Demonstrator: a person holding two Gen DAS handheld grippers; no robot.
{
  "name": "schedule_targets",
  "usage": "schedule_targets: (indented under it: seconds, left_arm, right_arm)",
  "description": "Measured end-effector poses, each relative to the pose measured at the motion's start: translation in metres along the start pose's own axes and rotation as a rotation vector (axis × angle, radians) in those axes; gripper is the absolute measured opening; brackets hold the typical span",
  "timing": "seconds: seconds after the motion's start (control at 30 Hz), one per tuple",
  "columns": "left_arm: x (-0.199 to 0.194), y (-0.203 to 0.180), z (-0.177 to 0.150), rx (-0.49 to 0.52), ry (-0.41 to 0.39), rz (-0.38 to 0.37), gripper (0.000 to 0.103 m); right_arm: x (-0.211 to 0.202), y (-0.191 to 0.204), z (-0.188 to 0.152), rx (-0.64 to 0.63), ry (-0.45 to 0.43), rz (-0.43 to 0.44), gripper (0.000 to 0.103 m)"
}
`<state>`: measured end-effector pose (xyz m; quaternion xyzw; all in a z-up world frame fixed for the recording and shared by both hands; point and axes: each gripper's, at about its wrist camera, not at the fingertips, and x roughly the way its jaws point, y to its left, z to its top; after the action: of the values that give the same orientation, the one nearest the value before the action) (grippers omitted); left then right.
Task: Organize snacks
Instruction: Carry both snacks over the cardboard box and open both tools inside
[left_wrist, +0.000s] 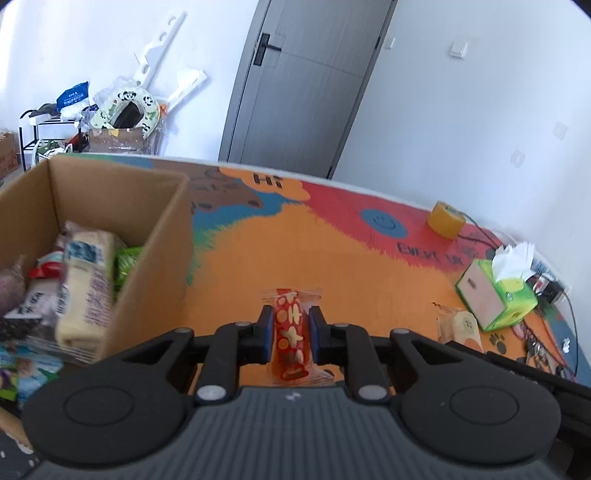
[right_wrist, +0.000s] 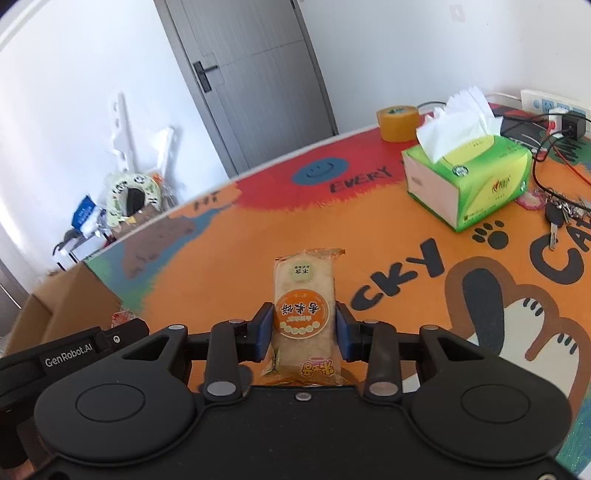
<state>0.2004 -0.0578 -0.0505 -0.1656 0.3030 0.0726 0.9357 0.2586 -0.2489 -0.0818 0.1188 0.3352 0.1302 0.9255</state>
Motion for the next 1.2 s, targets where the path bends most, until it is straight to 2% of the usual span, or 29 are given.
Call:
schedule_targets:
  seconds: [0.43, 0.57, 0.8, 1.2]
  left_arm:
    - [-0.055, 0.024, 0.029, 0.004, -0.093, -0.024, 0.018]
    - [-0.067, 0.039, 0.036, -0.008, -0.11, -0.005, 0.018]
    - [-0.084, 0.074, 0.041, -0.034, -0.126, 0.044, 0.018]
    - [-0.103, 0.135, 0.047, -0.078, -0.137, 0.129, 0.018]
  right_arm:
    - [-0.034, 0.031, 0.01, -0.007, -0.098, 0.119, 0.036]
    - [-0.036, 0.045, 0.011, -0.016, -0.103, 0.164, 0.036]
    - [-0.039, 0.072, 0.011, -0.048, -0.107, 0.186, 0.036]
    - [-0.04, 0.125, 0.002, -0.101, -0.076, 0.299, 0.036]
